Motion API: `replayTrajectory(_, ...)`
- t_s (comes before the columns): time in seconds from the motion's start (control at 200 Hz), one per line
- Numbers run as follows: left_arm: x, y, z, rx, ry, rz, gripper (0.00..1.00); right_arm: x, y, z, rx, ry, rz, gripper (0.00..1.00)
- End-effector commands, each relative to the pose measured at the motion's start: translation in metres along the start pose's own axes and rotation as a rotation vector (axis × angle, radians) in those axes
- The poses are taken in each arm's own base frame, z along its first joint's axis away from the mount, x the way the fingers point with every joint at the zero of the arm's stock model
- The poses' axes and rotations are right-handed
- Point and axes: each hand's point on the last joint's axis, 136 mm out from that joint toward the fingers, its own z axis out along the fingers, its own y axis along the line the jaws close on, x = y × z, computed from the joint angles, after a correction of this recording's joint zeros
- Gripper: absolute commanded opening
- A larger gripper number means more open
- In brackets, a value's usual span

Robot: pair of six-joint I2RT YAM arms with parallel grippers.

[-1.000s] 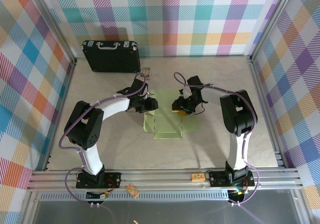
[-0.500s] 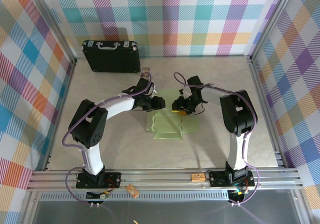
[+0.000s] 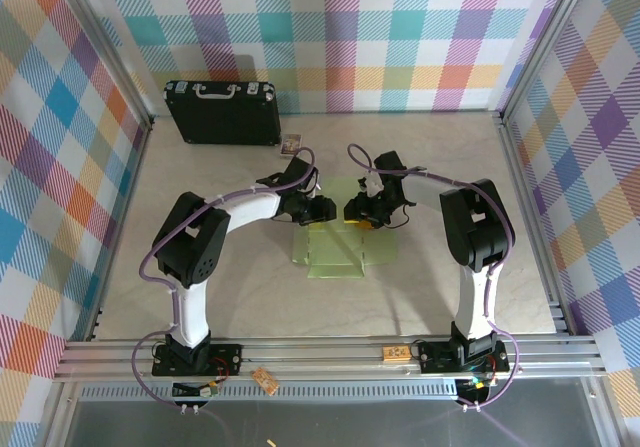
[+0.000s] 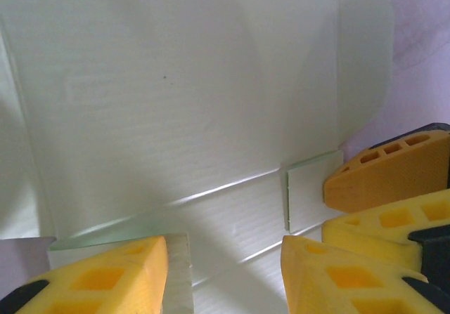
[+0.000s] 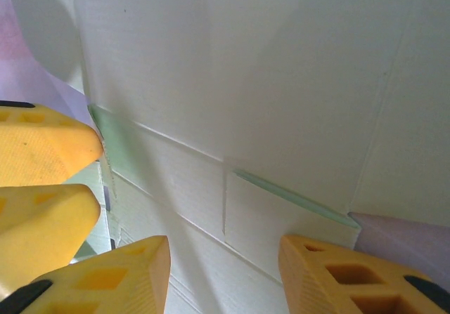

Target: Fold the paper box

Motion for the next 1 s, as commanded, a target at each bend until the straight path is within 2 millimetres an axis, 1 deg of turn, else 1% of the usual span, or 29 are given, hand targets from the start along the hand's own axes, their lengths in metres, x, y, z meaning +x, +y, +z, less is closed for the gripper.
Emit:
replayTrajectory(0.0,0.012,0.016,0.009,-0.08,0.056,-0.011,0.47,0.028,-0.046,0.026,0.128,0.092,0.089,0.47)
replayTrajectory(0.14,0.019,0.03,0.014,-0.137,0.084,-0.012,0.47,0.028,-0.046,0.026,0.129,0.092,0.088,0.47)
replayTrajectory(0.25,0.028,0.041,0.022,-0.167,0.123,-0.016,0.46,0.028,-0.046,0.026,0.129,0.092,0.089,0.47)
replayTrajectory(0.37,0.033,0.048,0.027,-0.188,0.143,-0.02,0.45,0.028,-0.046,0.026,0.127,0.092,0.09,0.47)
replayTrajectory(0.545,0.034,0.052,0.024,-0.201,0.137,-0.021,0.44,0.028,-0.046,0.026,0.128,0.093,0.09,0.47)
replayTrajectory(0.855,0.036,0.057,0.027,-0.168,0.137,-0.064,0.43,0.029,-0.046,0.026,0.128,0.093,0.09,0.47)
replayTrajectory(0.995,0.034,0.056,0.019,-0.174,0.119,-0.069,0.44,0.028,-0.045,0.025,0.126,0.09,0.088,0.47)
